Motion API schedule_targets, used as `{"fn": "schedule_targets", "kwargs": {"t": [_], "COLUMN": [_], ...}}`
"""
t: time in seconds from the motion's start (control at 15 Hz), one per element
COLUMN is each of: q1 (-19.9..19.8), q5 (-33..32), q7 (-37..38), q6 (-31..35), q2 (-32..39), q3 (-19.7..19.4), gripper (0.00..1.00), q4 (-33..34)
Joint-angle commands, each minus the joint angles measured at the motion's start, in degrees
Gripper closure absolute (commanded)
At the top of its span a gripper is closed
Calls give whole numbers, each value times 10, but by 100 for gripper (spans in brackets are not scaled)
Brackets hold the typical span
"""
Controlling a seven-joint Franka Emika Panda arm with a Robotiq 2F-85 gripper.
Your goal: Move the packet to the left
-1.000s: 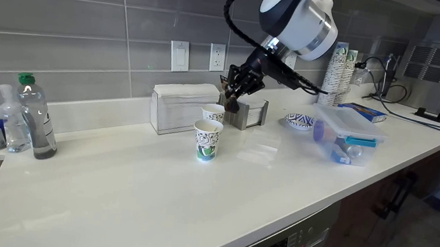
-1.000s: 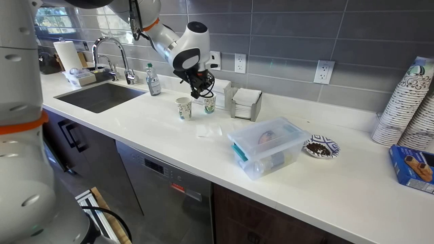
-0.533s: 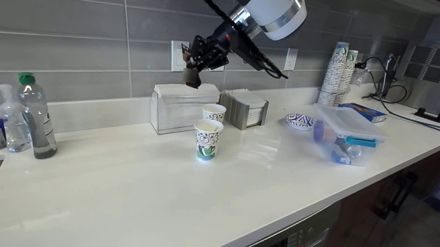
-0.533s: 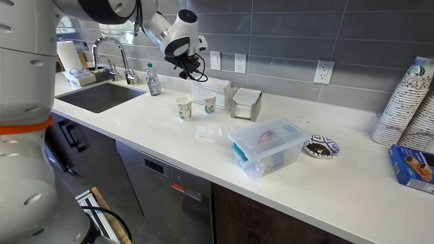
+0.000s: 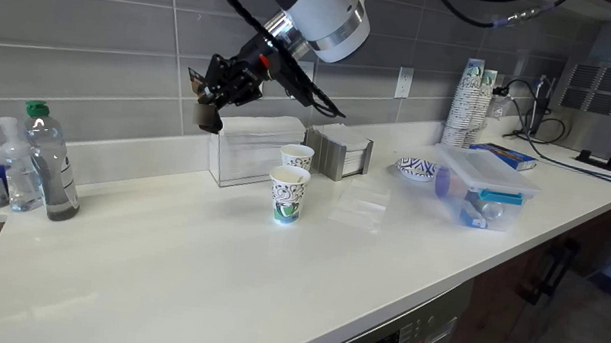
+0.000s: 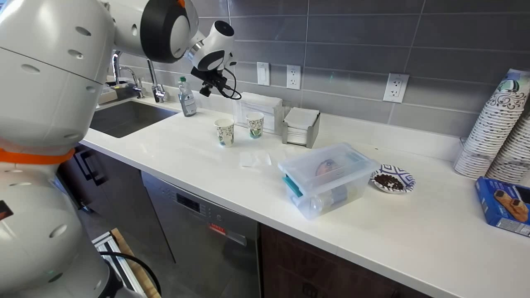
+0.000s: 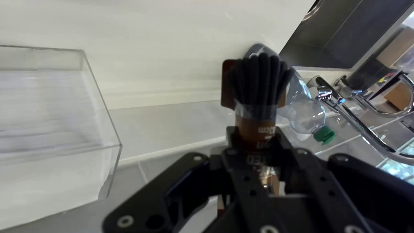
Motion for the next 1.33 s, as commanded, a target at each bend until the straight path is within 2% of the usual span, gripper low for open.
{"fn": "schedule_targets", "kwargs": {"t": [0.0,0.2,0.4,0.8,1.27], "q1": [68,114,136,154,181], "q5": [-59,-111,-135,-155,-210], "q7": [92,171,208,225,247], "q6": [-58,-113,-170,-258,-296], "q2": [51,72,96,138,175], "q3": [-60,-109,-130,-147,-182], "gripper": [93,93,93,93,93], "q4": [80,117,155,209,253]}}
